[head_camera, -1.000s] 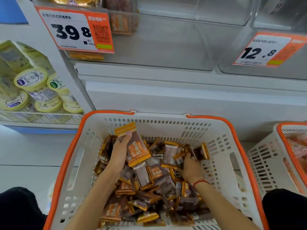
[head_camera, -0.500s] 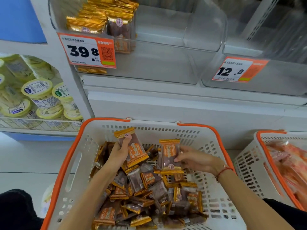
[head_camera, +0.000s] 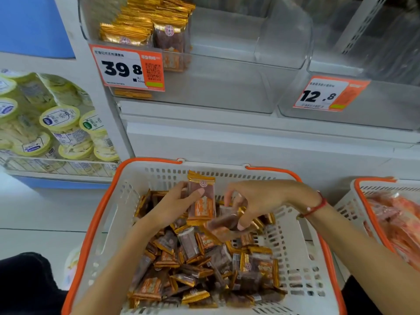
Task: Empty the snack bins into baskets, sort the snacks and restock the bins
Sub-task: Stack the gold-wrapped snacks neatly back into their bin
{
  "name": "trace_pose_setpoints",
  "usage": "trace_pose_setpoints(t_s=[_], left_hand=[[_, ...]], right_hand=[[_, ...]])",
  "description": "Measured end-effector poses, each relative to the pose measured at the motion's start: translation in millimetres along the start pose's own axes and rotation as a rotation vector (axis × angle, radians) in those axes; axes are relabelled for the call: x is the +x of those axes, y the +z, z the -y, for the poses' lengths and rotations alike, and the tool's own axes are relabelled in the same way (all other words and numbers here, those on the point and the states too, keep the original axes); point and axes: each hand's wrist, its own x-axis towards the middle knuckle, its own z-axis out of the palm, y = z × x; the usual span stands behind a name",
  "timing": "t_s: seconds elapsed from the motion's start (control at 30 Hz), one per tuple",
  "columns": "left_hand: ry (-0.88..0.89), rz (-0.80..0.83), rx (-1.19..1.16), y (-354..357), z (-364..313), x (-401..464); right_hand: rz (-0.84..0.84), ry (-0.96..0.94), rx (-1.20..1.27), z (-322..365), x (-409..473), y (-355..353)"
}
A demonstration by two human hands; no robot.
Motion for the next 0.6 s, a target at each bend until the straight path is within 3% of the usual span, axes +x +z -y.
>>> trace_pose_setpoints(t_s=[0.13,0.27,0.33,0.4,0.6], left_hand=[[-0.042,0.087,-0.025,5.0,1.2,2.3],[-0.128,0.009,-0.079,13.8,-5.4,13.7],[-0.197,-0.024,-0.198,11.6,-7.2,16.9],[-0.209,-0.056,-0.323,12.9,-12.7,21.0],[0.039,-0.104,-0.476,7.3,-42.6,0.5]], right_hand=[[-0.246,-0.062,0.034,-1.9,14.6,1.6],[-0.687,-0.073,0.3,-7.4,31.1,10.7],[-0.83,-0.126,0.396,-4.7,36.9,18.0],[-0.909,-0.168,0.407,-1.2,41.5,24.1],[-0.922,-0.313,0.443,24.7,29.0,22.9]])
